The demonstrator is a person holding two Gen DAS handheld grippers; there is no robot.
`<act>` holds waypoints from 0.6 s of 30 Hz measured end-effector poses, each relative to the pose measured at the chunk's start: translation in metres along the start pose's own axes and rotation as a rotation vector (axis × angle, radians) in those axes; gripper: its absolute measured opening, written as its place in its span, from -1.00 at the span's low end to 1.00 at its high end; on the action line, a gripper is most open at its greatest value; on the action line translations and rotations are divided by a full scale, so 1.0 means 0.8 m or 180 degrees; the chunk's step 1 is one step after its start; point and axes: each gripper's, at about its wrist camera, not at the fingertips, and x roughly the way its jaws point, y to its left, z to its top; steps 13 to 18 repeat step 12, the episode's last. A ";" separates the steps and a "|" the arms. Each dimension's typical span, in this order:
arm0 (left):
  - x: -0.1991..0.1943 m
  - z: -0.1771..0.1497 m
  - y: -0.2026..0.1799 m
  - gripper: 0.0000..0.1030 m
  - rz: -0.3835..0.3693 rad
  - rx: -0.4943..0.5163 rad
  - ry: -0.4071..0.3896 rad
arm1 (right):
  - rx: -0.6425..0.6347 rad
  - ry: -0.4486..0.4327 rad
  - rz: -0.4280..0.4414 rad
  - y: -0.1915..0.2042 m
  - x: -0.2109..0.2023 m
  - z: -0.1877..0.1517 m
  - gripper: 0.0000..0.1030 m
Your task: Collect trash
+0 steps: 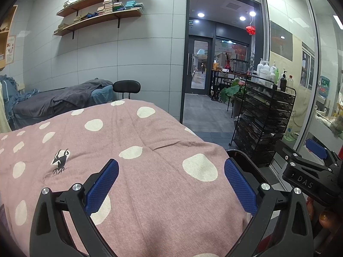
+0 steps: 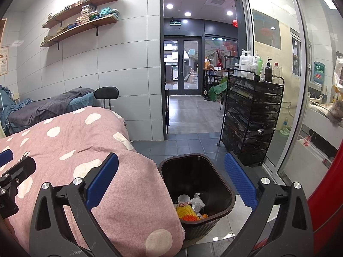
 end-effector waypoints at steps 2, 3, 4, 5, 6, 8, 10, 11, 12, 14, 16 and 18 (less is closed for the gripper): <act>0.000 0.000 -0.001 0.89 -0.0002 0.0001 0.0003 | -0.0002 0.0003 0.0003 -0.001 0.000 0.001 0.89; 0.000 -0.001 -0.003 0.89 -0.0003 0.0000 0.0008 | -0.0002 0.0006 0.0003 0.000 0.000 0.000 0.89; -0.001 -0.001 -0.005 0.89 -0.0004 0.0000 0.0012 | -0.0004 0.0007 0.0003 0.000 0.001 -0.001 0.89; -0.001 -0.002 -0.007 0.89 -0.0001 0.0001 0.0015 | -0.0004 0.0006 0.0001 0.001 0.001 0.000 0.89; -0.002 -0.002 -0.009 0.89 0.0001 0.0002 0.0020 | -0.0004 0.0006 0.0001 0.001 0.001 0.000 0.89; -0.001 -0.002 -0.009 0.89 -0.0003 0.0002 0.0021 | -0.0001 0.0005 0.0000 0.001 0.001 -0.001 0.89; -0.001 -0.002 -0.009 0.89 -0.0007 -0.0001 0.0023 | 0.0001 0.0008 0.0002 0.002 0.001 -0.001 0.89; -0.001 -0.003 -0.009 0.89 -0.0013 -0.0004 0.0024 | -0.0001 0.0008 0.0001 0.001 0.001 0.000 0.89; -0.002 -0.003 -0.011 0.89 -0.0016 -0.0004 0.0026 | 0.0000 0.0009 0.0002 0.002 0.000 -0.001 0.89; -0.002 -0.003 -0.011 0.89 -0.0016 -0.0004 0.0026 | 0.0000 0.0009 0.0002 0.002 0.000 -0.001 0.89; -0.002 -0.003 -0.011 0.89 -0.0016 -0.0004 0.0026 | 0.0000 0.0009 0.0002 0.002 0.000 -0.001 0.89; -0.002 -0.003 -0.011 0.89 -0.0016 -0.0004 0.0026 | 0.0000 0.0009 0.0002 0.002 0.000 -0.001 0.89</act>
